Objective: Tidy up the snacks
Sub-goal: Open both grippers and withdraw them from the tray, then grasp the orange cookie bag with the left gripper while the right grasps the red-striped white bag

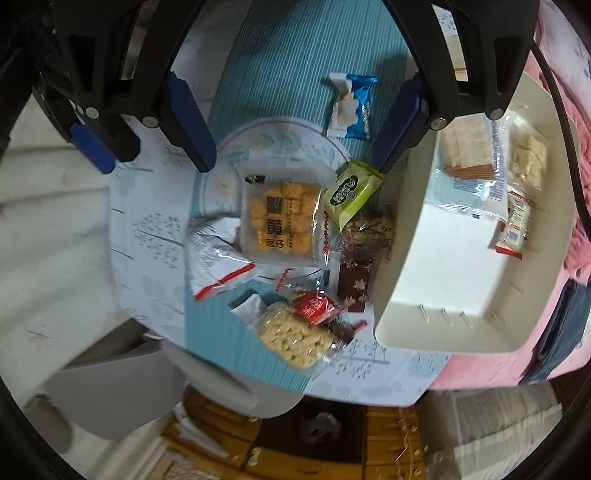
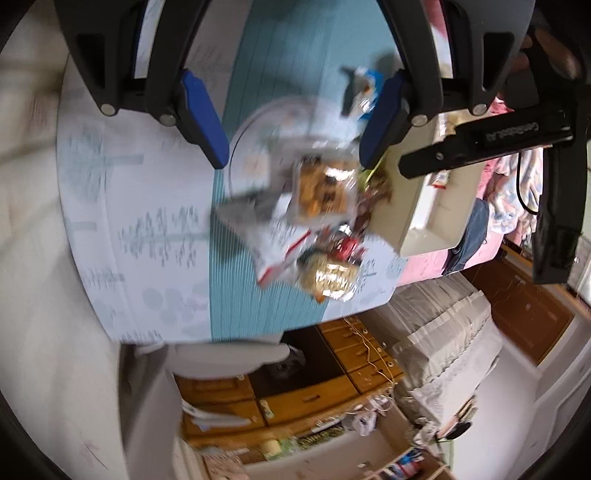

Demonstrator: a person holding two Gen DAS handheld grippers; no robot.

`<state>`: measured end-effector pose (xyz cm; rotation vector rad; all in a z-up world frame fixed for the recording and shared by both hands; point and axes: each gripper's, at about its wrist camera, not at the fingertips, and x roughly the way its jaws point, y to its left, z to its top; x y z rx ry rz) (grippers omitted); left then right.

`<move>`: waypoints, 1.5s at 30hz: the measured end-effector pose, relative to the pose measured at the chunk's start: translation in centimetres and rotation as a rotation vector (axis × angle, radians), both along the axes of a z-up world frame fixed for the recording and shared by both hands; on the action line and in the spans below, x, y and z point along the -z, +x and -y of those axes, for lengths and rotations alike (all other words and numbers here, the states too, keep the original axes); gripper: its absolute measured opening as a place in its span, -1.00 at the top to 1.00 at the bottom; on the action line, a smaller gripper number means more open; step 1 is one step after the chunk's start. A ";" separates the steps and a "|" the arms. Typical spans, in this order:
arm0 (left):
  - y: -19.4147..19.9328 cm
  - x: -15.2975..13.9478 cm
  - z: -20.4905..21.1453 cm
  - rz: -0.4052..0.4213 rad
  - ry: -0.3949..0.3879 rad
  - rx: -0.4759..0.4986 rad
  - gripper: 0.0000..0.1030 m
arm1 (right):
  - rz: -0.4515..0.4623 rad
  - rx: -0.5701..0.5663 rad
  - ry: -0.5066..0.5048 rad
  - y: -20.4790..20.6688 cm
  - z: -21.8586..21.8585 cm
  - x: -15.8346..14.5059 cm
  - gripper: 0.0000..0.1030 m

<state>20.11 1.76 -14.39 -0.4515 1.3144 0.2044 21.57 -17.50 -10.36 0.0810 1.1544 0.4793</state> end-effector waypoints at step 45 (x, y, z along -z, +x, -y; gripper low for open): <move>10.3 12.7 -0.9 -0.254 -0.077 -0.076 -0.49 | 0.137 -0.227 -0.011 8.0 -2.6 13.5 -0.31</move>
